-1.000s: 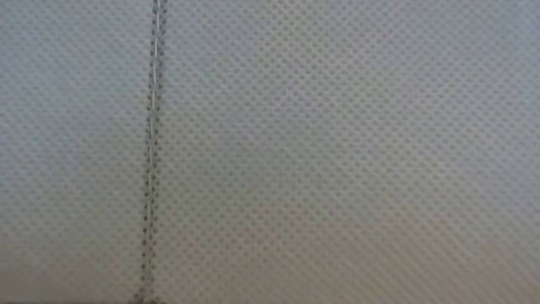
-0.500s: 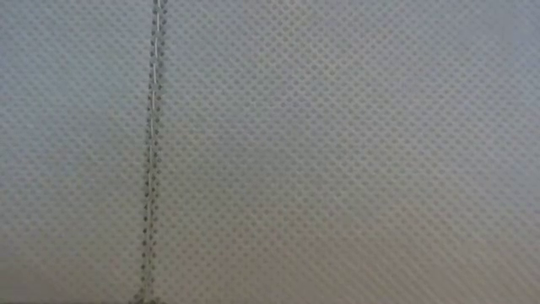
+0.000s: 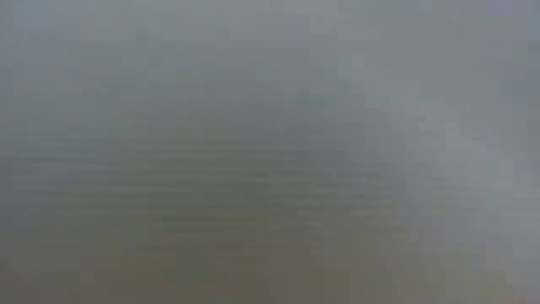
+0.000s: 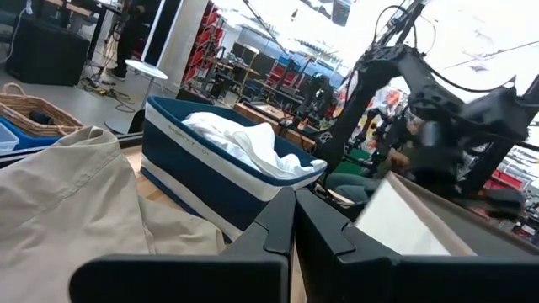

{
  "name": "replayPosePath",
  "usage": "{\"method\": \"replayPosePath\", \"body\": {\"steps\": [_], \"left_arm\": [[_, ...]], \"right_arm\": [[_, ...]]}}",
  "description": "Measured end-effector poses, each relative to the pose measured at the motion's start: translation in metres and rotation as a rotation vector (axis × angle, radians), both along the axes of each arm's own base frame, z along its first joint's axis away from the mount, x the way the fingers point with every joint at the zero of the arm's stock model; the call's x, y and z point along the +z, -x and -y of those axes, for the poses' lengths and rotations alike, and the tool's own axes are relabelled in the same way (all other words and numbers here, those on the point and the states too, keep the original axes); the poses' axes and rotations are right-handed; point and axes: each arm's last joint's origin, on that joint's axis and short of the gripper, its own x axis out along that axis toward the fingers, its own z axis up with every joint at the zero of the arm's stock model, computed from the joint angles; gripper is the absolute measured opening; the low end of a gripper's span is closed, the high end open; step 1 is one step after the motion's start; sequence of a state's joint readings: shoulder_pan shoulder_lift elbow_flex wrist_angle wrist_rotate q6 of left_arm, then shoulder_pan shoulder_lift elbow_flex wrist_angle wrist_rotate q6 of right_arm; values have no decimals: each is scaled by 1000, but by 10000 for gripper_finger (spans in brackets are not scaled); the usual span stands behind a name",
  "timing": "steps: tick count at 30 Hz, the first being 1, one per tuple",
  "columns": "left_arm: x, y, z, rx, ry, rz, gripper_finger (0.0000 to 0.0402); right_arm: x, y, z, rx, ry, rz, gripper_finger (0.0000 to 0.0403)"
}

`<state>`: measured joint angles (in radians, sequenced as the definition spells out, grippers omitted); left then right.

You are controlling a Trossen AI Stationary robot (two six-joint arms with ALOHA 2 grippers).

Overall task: Sort clothes
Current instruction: Move the white laundry bin to the left, then put the brown shorts into the blue laundry bin

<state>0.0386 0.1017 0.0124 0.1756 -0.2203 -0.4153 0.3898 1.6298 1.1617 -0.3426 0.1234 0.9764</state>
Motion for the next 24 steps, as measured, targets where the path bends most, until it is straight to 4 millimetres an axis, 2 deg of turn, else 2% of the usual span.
{"method": "replayPosePath", "body": {"steps": [2, 5, 9, 14, 17, 20, 24], "left_arm": [[0, 0, 0, 0, 0, 0, 0], [0, 0, 0, 0, 0, 0, 0], [0, 0, 0, 0, 0, 1, 0], [0, 0, 0, 0, 0, 0, 0], [0, 0, 0, 0, 0, 0, 0], [0, 0, 0, 0, 0, 0, 0], [0, 0, 0, 0, 0, 0, 0]], "right_arm": [[1, -22, -4, 38, 11, 26, 1], [13, -52, -3, 90, 56, 61, 0], [57, -66, 17, 144, 184, 57, 0], [125, -68, 71, 94, 430, 73, 3], [149, -72, 117, 60, 482, 122, 27], [140, -86, 167, 79, 466, 133, 78], [97, -108, 230, 123, 376, 101, 162]]}}
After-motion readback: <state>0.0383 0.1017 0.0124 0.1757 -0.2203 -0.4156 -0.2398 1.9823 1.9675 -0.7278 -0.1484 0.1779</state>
